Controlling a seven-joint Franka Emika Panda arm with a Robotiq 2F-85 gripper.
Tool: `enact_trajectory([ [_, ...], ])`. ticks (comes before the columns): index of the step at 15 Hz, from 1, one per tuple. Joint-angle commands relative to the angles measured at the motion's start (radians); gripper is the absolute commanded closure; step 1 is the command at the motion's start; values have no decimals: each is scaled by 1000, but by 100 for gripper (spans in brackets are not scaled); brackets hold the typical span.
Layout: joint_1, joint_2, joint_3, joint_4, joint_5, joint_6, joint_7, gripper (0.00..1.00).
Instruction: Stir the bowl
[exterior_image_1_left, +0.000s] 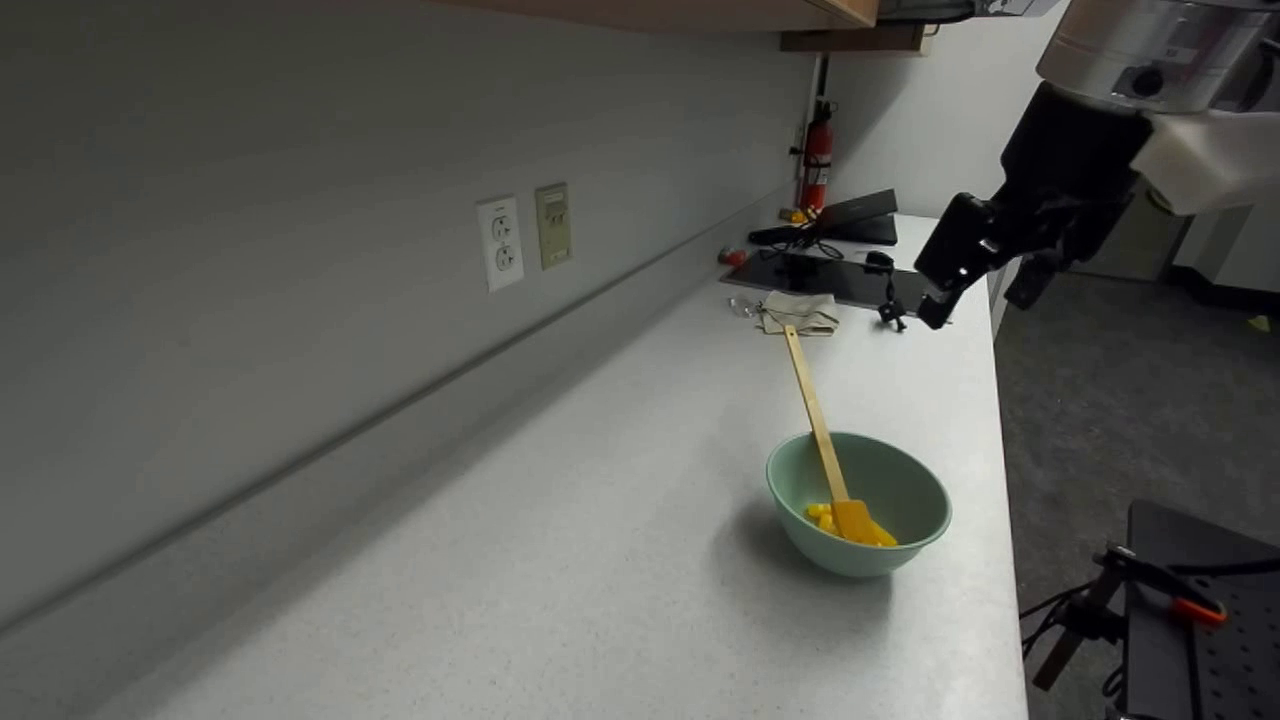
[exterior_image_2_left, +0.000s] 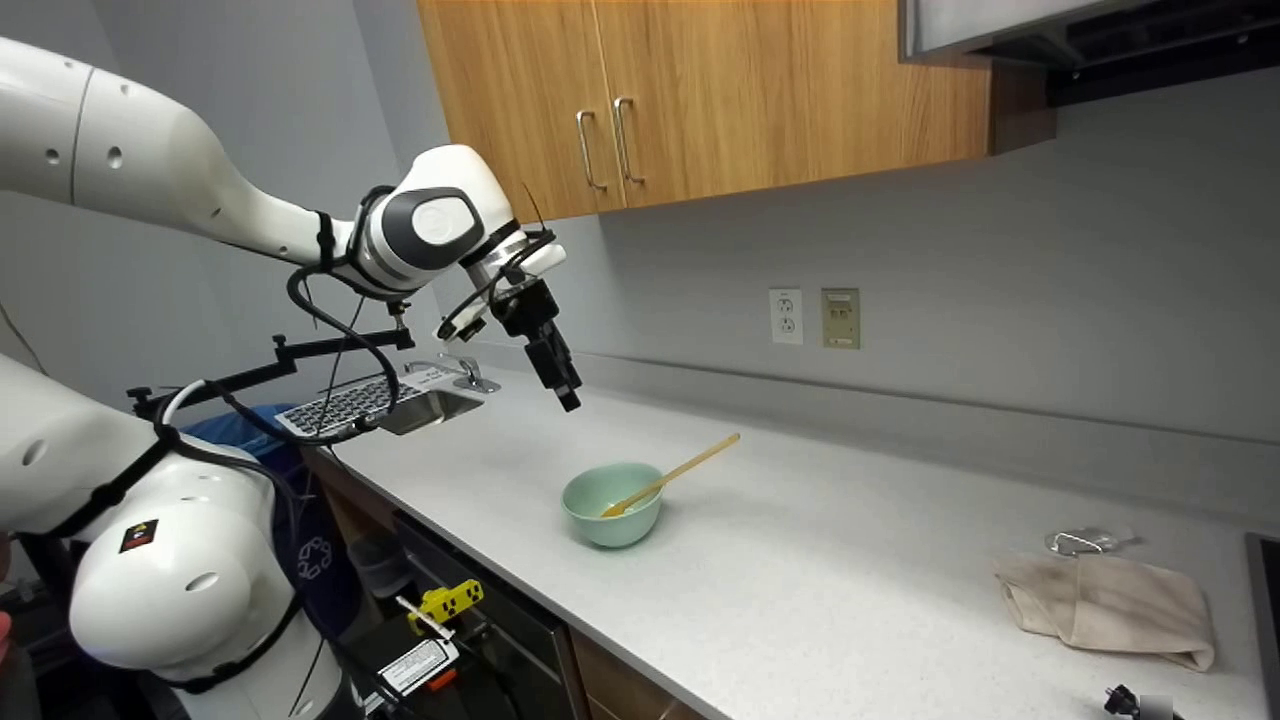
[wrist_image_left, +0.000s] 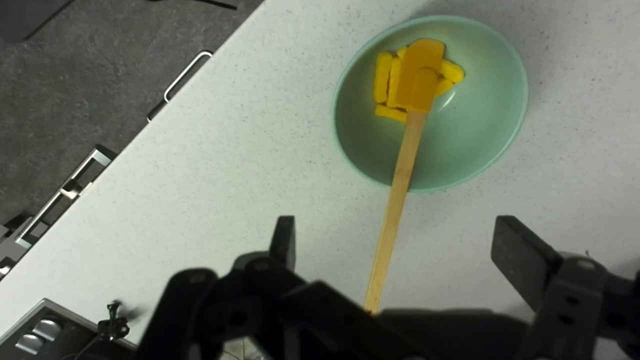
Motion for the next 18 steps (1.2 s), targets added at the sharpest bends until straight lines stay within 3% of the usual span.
enact_trajectory([
  [1,-51,101,-23,7,-86,166,28,0],
  [4,-110,192,-25,31,-178,248,63,0],
  [5,-59,126,-45,1,-136,202,33,0],
  [9,-81,191,-53,17,-171,237,48,0],
  [18,-127,413,-68,76,-277,474,179,0],
])
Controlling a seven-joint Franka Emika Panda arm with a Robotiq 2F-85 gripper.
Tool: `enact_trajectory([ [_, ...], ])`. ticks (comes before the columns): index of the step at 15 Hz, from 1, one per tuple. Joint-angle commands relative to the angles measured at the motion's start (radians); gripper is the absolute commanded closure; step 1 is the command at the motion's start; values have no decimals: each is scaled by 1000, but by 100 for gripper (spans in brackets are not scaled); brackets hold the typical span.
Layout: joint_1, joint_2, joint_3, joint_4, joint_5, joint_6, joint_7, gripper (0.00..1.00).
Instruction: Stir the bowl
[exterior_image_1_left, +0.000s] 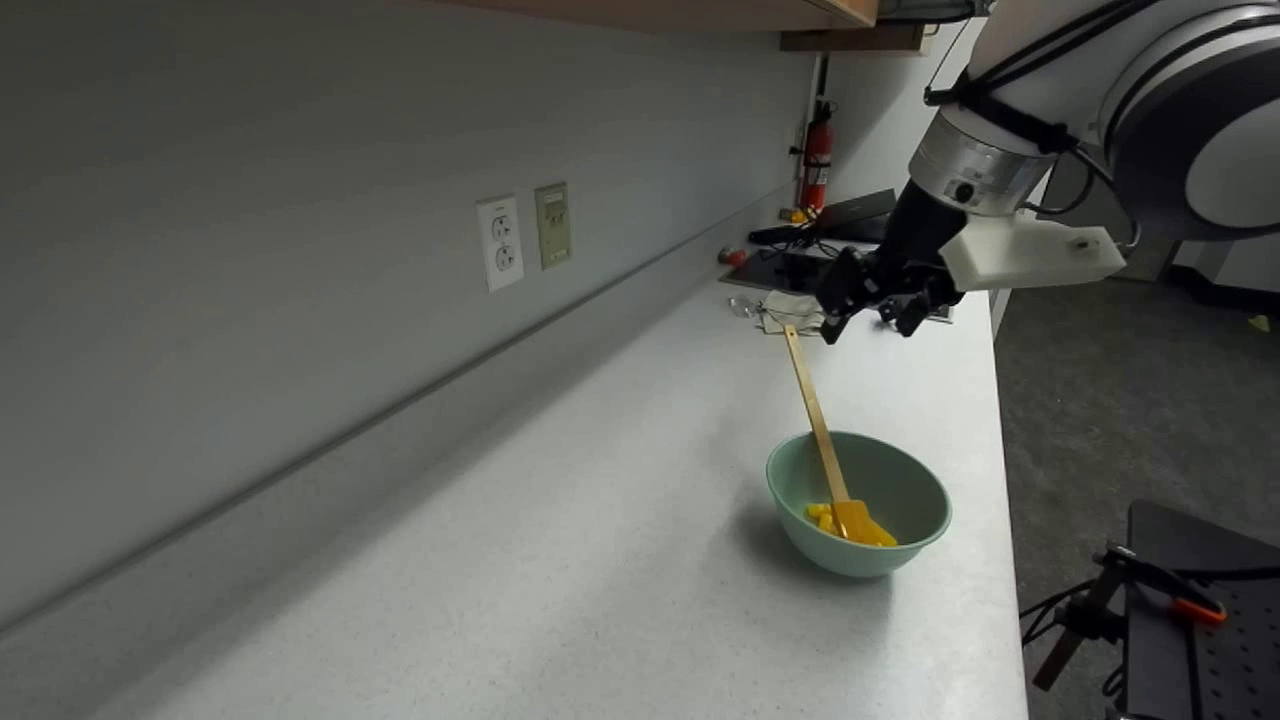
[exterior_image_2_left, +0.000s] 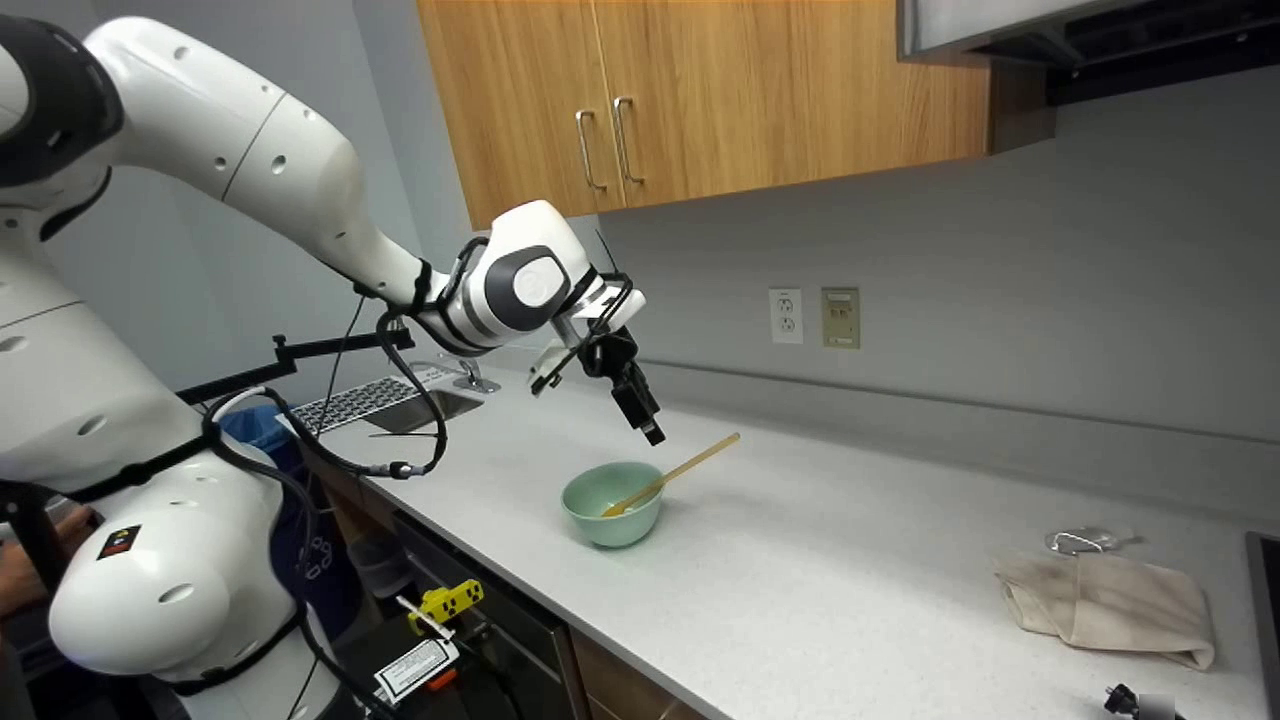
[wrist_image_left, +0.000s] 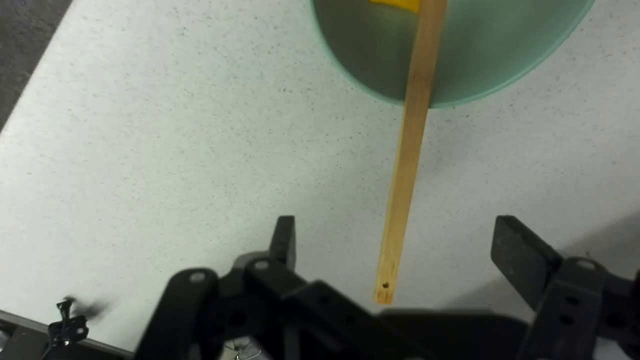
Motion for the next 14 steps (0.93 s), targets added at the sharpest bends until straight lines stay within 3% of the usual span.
enact_trajectory([
  [1,-16,114,-18,64,-97,97,87,0],
  [3,-13,136,-31,93,-153,104,148,0],
  [4,29,97,-59,48,-105,83,94,0],
  [6,33,121,-71,74,-128,85,120,0],
  [7,-7,126,-30,78,-123,89,119,0],
  [14,-29,223,-23,134,-218,103,172,0],
])
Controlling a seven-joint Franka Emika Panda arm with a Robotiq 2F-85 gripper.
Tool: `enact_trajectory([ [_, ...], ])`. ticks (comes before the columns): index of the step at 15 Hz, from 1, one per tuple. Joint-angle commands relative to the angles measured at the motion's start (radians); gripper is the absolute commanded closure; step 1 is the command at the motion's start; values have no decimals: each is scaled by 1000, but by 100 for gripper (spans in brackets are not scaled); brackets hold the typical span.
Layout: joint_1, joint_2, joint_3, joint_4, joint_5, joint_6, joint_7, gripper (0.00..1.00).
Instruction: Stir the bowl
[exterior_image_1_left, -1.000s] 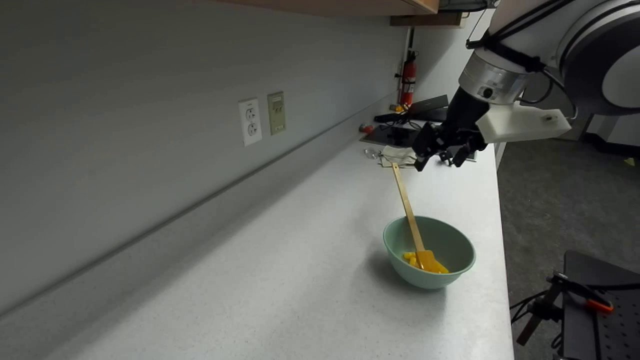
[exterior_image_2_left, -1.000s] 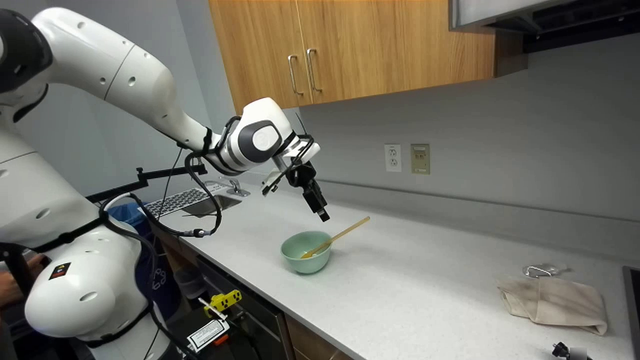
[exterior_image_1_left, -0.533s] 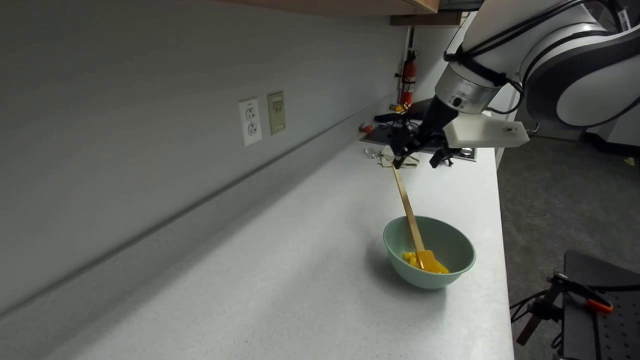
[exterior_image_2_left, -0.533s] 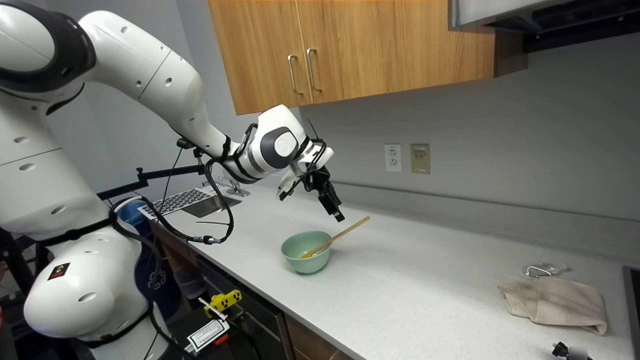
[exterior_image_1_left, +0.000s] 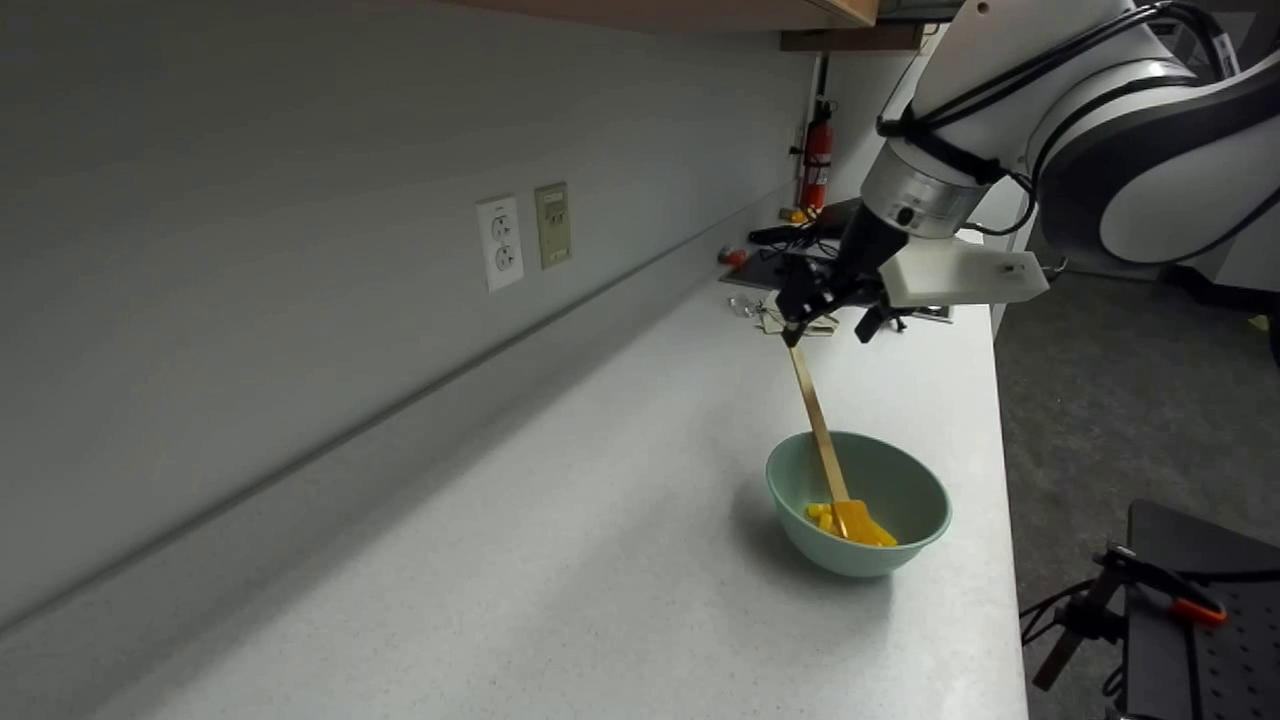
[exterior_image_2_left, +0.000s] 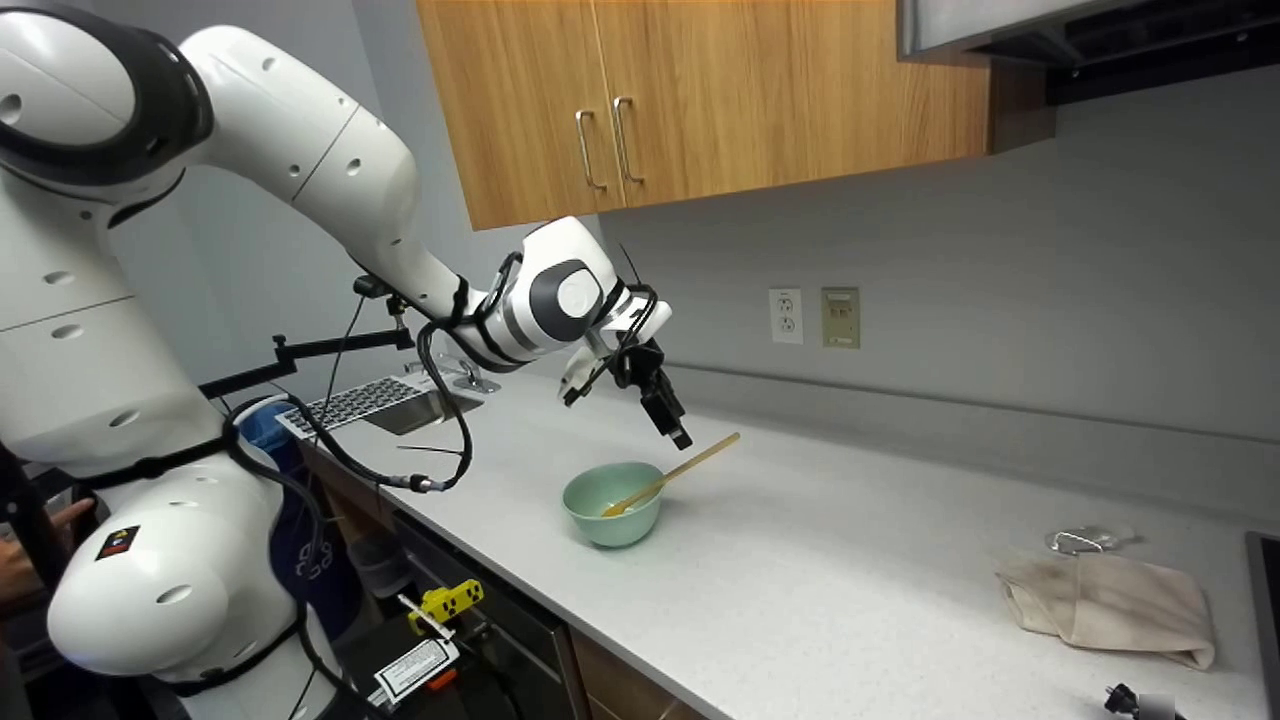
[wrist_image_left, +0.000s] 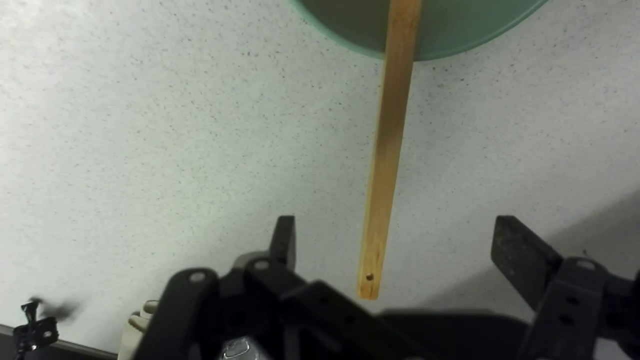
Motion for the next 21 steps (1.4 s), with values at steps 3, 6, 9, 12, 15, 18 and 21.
enact_trajectory([
  [3,-26,115,-4,79,-125,21,80,0],
  [6,-33,164,-18,120,-181,22,128,0],
  [9,-28,206,-35,159,-215,21,184,0],
  [12,-19,243,-46,191,-232,22,228,0],
  [15,-13,271,-47,220,-251,18,268,32],
  [18,-8,285,-47,242,-266,7,286,58],
  [21,-6,287,-48,252,-283,-5,288,80],
])
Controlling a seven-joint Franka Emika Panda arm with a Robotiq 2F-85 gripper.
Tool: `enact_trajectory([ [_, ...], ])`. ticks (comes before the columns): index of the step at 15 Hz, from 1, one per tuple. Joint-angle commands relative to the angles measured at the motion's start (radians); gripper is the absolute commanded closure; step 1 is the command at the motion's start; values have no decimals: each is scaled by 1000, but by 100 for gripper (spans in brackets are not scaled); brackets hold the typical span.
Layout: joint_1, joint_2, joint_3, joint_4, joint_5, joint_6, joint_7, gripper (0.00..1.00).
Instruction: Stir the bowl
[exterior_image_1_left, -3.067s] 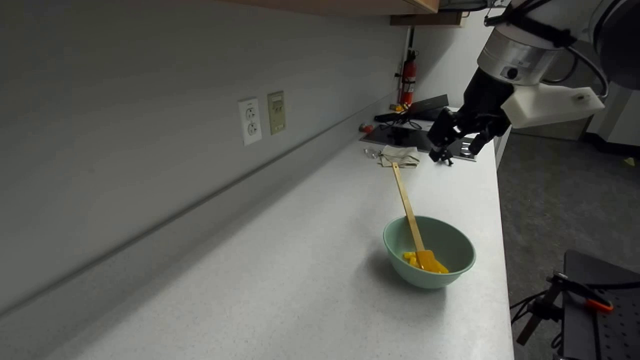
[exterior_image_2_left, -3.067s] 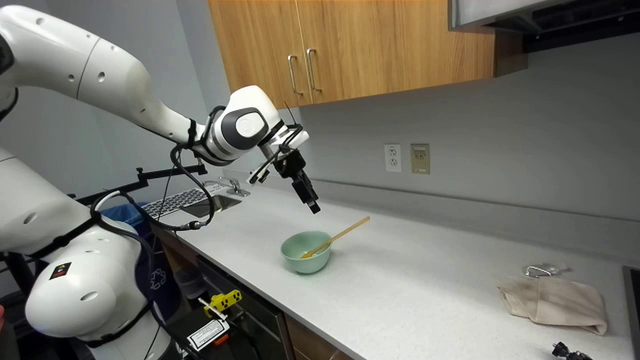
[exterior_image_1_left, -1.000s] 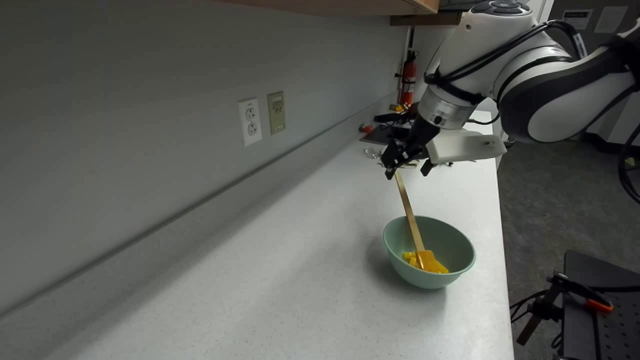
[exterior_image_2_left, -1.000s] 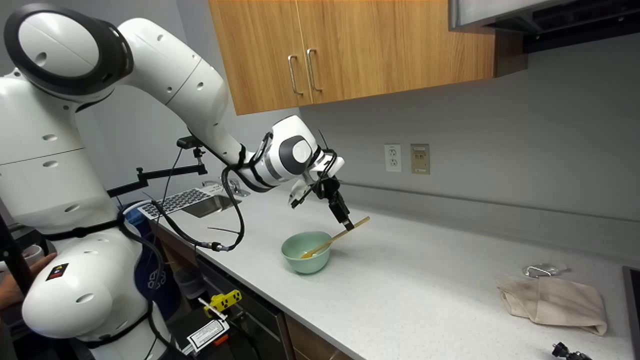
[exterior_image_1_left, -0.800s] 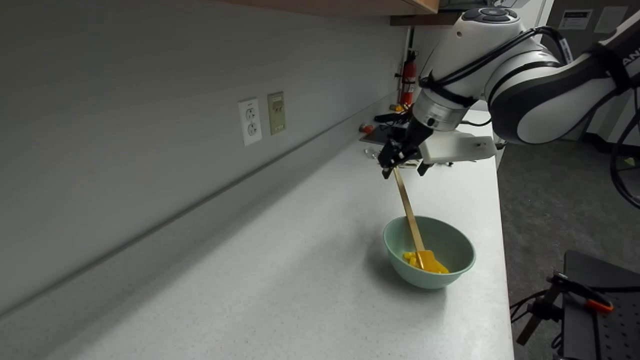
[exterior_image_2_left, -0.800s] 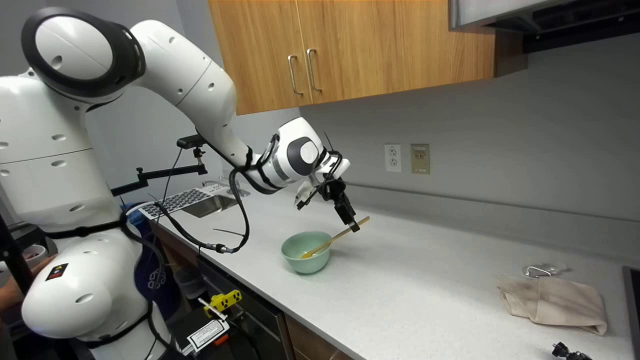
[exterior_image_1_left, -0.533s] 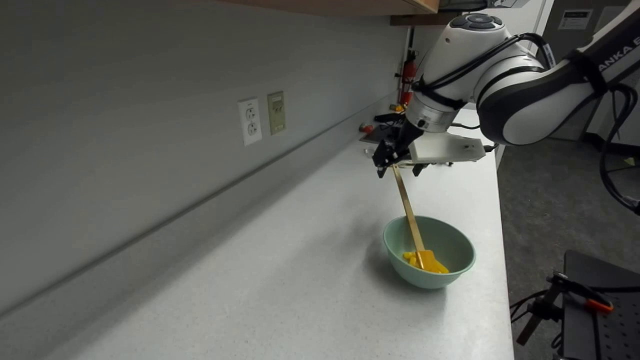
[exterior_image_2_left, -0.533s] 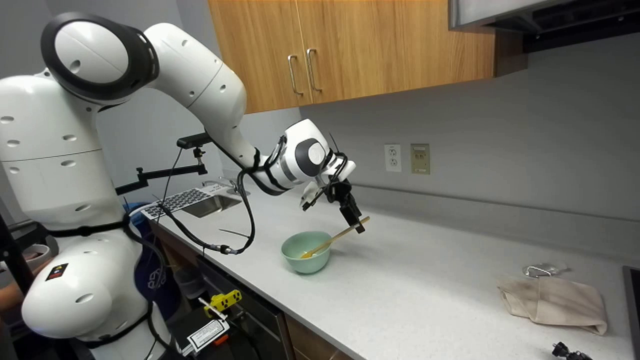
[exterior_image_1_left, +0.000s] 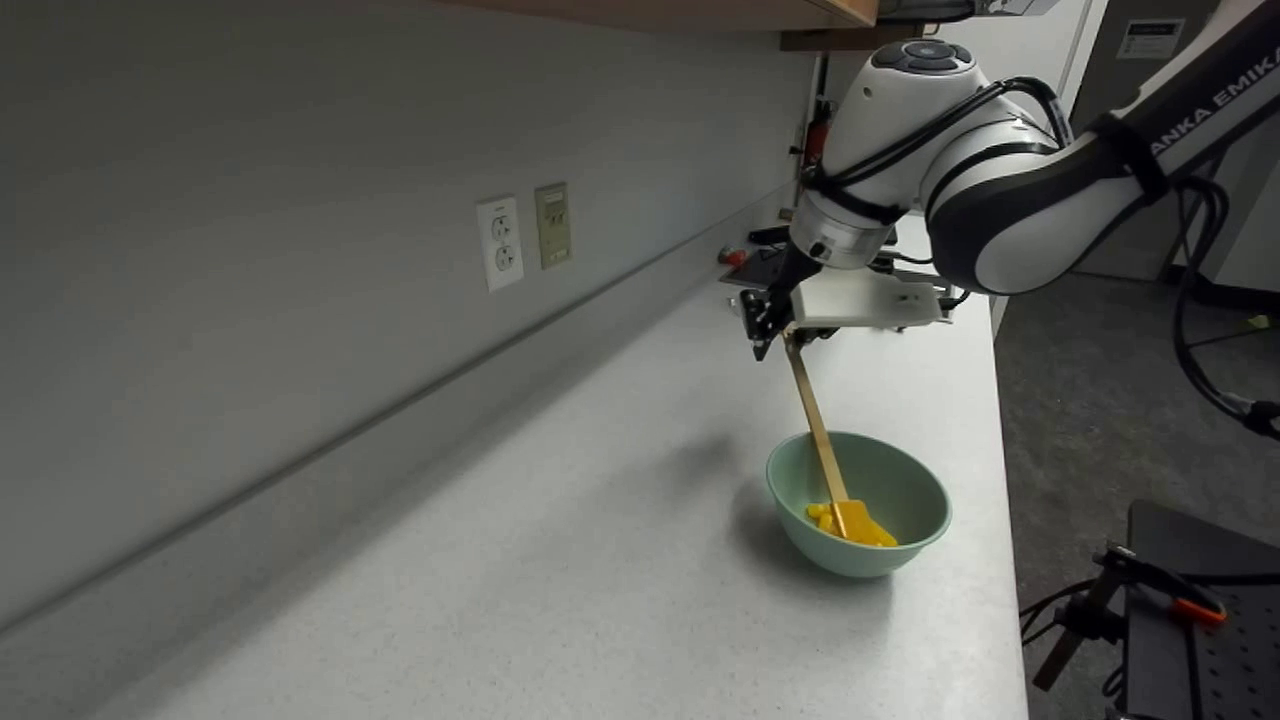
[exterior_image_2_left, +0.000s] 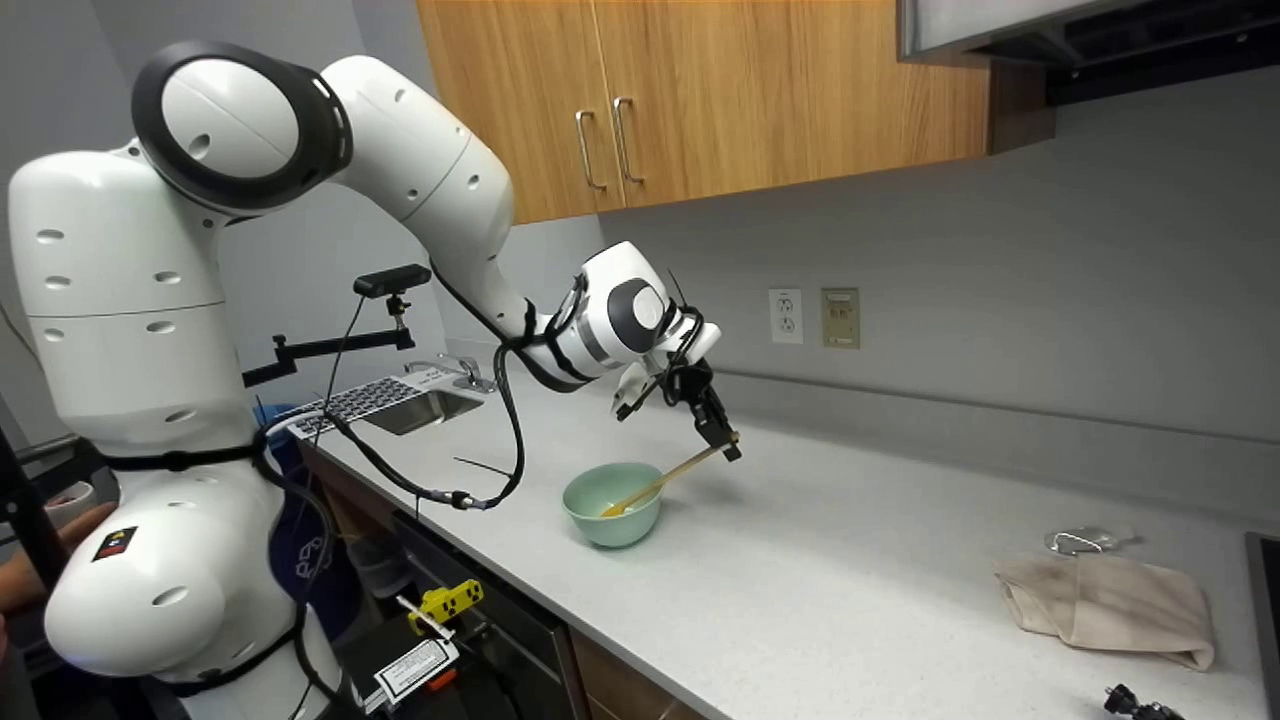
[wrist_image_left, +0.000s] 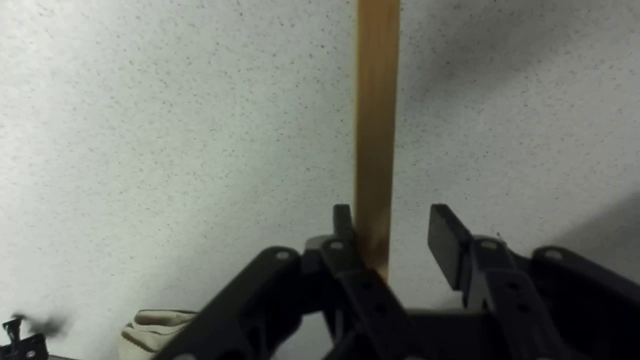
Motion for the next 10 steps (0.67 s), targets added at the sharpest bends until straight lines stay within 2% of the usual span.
enact_trajectory([
  [1,11,16,-12,32,-51,-10,36,87],
  [2,11,13,-12,30,-56,-12,36,95],
  [3,11,10,-13,29,-63,-15,37,100],
  [10,19,-38,-15,18,-159,-27,103,98],
])
